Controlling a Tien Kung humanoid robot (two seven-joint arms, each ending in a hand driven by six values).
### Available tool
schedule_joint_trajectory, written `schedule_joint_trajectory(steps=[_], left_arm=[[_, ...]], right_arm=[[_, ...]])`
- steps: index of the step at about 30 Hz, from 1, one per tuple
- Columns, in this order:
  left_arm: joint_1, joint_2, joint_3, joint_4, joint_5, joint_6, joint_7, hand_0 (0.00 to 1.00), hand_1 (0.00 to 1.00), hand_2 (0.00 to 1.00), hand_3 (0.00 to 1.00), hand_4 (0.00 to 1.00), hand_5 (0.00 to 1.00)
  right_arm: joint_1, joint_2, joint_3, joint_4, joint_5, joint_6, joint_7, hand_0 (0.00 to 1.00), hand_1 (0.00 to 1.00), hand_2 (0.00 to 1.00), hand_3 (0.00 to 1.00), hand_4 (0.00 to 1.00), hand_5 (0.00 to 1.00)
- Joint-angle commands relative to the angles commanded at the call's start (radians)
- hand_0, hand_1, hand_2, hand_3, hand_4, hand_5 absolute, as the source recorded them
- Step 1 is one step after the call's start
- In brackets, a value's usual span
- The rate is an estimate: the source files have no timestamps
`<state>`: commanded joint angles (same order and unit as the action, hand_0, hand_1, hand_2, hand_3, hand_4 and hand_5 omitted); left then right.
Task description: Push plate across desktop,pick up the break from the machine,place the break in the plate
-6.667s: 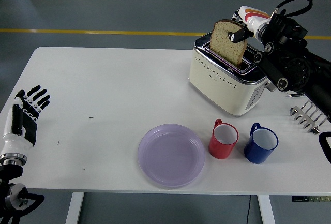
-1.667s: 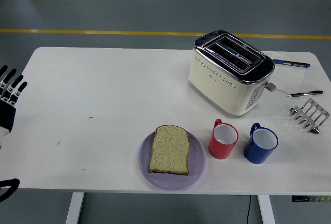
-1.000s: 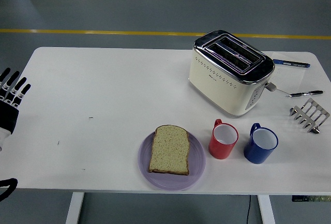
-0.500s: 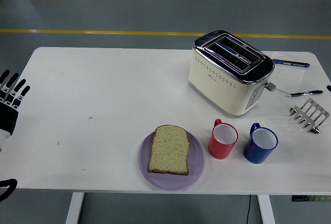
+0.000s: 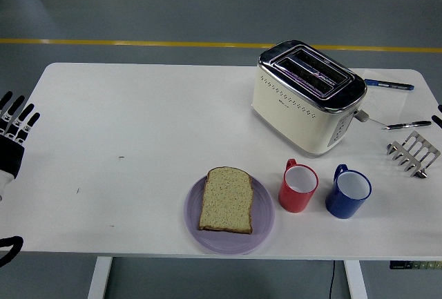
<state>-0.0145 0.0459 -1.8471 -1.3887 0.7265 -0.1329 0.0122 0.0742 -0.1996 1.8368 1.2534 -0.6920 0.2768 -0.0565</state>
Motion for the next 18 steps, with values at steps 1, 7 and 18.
schedule_joint_trajectory(steps=[1, 7, 18], left_arm=[[0.000, 0.000, 0.000, 0.000, 0.000, 0.000, 0.000, 0.813, 0.794, 0.801, 0.766, 0.552, 0.998], [-0.001, 0.001, 0.001, 0.000, 0.001, 0.000, 0.000, 0.812, 0.794, 0.801, 0.764, 0.552, 0.998], [-0.004, 0.003, 0.001, 0.003, 0.002, -0.002, 0.003, 0.812, 0.793, 0.799, 0.762, 0.552, 0.998]], right_arm=[[0.001, 0.000, 0.001, -0.001, 0.000, 0.000, 0.000, 0.866, 0.820, 0.876, 0.855, 0.598, 0.706], [0.002, 0.001, 0.002, -0.007, 0.005, -0.005, 0.002, 0.870, 0.822, 0.881, 0.853, 0.604, 0.713], [0.001, 0.000, -0.003, -0.011, 0.022, -0.018, 0.006, 0.864, 0.817, 0.873, 0.846, 0.609, 0.742]])
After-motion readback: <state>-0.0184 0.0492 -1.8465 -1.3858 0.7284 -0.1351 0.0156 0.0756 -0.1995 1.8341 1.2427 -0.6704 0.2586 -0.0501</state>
